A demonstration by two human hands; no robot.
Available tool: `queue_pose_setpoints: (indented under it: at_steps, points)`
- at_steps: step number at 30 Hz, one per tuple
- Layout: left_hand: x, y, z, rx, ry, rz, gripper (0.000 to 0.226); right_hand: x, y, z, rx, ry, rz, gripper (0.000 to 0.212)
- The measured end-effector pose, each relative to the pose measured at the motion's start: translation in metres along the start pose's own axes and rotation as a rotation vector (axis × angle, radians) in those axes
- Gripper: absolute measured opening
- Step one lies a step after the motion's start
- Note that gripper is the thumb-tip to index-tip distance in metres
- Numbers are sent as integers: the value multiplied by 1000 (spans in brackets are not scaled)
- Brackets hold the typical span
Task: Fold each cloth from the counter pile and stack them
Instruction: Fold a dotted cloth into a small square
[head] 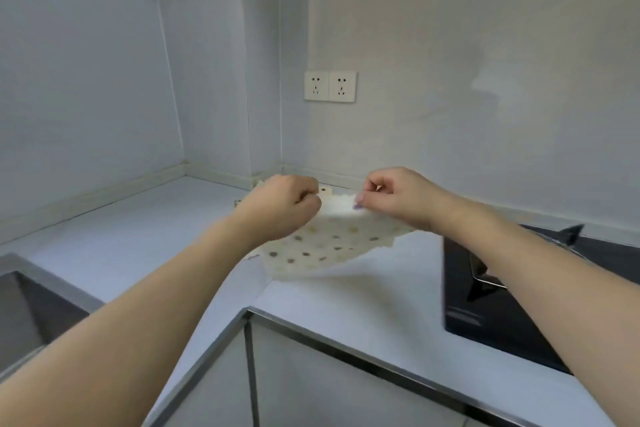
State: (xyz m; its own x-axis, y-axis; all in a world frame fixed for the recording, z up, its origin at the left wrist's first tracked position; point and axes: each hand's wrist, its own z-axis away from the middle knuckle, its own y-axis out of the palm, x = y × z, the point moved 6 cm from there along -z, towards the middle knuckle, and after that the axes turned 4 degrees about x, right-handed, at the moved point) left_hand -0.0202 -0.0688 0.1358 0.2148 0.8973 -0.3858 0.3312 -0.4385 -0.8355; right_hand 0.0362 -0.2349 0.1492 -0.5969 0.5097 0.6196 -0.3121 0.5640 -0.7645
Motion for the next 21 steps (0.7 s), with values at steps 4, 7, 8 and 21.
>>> queue_pose_setpoints:
  at_steps: [4, 7, 8, 21]
  points:
    - [-62, -30, 17, 25, 32, 263, 23, 36, -51, 60, 10, 57, 25, 14]
    - [-78, -27, 17, 138, 25, 385, 24, 39, -68, 82, 13, 112, 86, 4]
    - [-79, -23, 16, 171, 25, 406, 25, 35, -68, 84, 26, 133, 123, 6]
    - [58, 83, -57, 159, -168, 112, 19, -115, 5, -25, -25, 223, 291, 16]
